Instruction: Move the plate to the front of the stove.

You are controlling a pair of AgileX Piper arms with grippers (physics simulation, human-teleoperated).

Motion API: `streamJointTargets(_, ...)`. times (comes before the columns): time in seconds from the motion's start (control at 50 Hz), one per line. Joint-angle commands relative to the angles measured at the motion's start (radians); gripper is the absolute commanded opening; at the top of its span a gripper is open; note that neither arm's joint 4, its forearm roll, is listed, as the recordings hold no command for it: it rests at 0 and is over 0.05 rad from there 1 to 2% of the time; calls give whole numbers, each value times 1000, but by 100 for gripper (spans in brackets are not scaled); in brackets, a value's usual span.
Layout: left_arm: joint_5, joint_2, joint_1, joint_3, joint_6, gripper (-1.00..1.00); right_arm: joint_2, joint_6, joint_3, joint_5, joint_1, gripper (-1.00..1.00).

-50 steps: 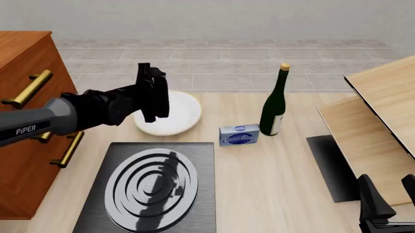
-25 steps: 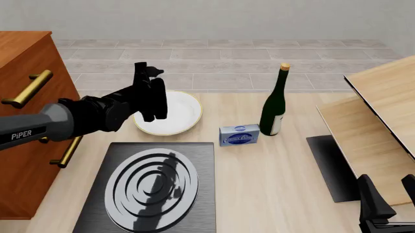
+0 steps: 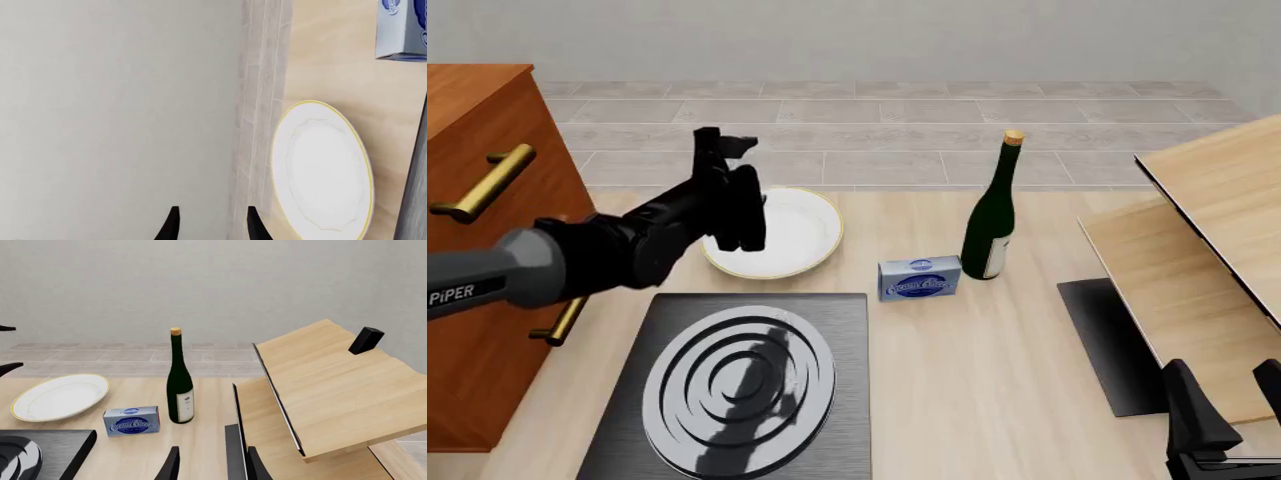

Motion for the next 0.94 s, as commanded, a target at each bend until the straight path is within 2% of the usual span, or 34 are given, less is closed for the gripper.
streamJointTargets(0.02,-69,-14,-5,49,22,100,0,0,0,0,0,100)
streamJointTargets(0.62,-176,-130,-37,194,28,100,0,0,0,0,0,100)
streamJointTargets(0.94,-199,-200,-64,272,16,100,0,0,0,0,0,100)
